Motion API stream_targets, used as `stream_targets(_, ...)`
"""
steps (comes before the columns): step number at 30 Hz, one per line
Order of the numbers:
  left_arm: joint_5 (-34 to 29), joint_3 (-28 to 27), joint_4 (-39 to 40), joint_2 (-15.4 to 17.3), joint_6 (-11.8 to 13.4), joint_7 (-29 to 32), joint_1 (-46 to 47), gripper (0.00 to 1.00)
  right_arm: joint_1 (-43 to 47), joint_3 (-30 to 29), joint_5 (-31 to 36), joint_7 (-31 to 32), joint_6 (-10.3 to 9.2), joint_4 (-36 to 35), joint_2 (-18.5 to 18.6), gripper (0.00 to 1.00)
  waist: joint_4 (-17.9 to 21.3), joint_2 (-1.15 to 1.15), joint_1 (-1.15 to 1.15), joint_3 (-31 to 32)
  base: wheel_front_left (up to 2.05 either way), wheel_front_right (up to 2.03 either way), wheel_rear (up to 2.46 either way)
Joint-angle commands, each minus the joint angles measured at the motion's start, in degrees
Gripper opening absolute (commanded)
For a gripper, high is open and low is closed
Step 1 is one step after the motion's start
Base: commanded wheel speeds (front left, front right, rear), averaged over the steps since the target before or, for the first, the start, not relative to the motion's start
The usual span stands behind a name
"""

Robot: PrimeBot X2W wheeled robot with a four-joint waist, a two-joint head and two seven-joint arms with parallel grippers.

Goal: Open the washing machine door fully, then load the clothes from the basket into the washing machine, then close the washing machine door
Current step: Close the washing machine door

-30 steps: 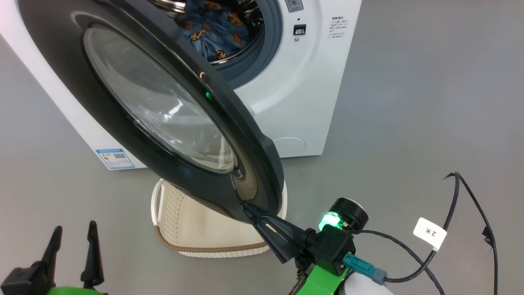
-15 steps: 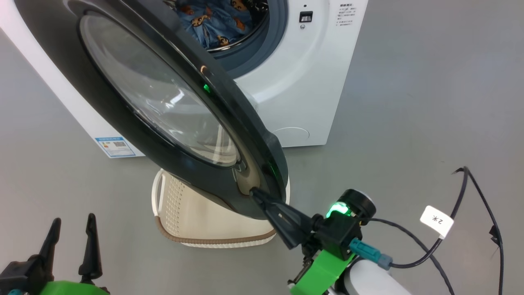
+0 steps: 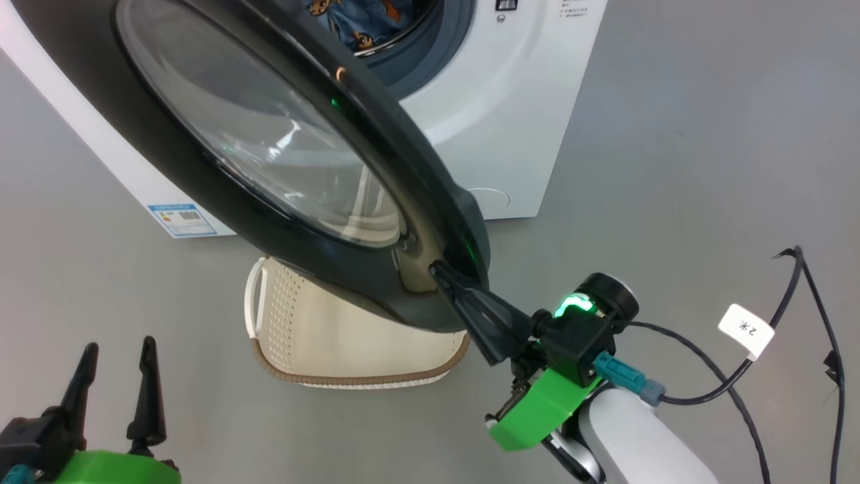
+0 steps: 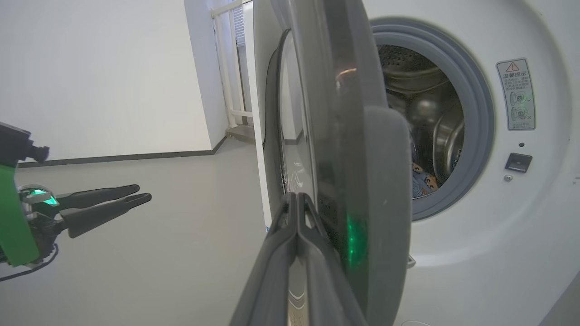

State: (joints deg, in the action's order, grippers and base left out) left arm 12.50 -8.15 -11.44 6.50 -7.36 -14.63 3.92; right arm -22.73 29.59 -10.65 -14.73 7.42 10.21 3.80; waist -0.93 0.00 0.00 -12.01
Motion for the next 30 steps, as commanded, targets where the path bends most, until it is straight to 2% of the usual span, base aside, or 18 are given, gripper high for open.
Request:
stream_targets(1,0.54,-1.84,1.57,1.82,-0.13,-0.37,1.79,1.00,-1.51,0.00,0.28,-0.27,0.07,-1.10,-0.91,0.00,-0.08,0.00,0.00,-0.42,0.00,0.00,0.00)
stream_targets(15,1.67,-1.53,2.31,2.81,-0.13,-0.37,2.79,1.00,-5.74,-2.87,2.61,-0.27,0.07,-0.32,-0.92,0.00,-0.80,0.00,0.00,-4.20,0.00,0.00,0.00)
stream_targets(30,2.43,-2.50,3.19,4.96,-0.13,-0.37,3.18,1.00,-12.18,-5.59,4.47,-0.27,0.07,1.19,-0.81,0.00,0.38,0.00,0.00,-8.64,0.00,0.00,0.00)
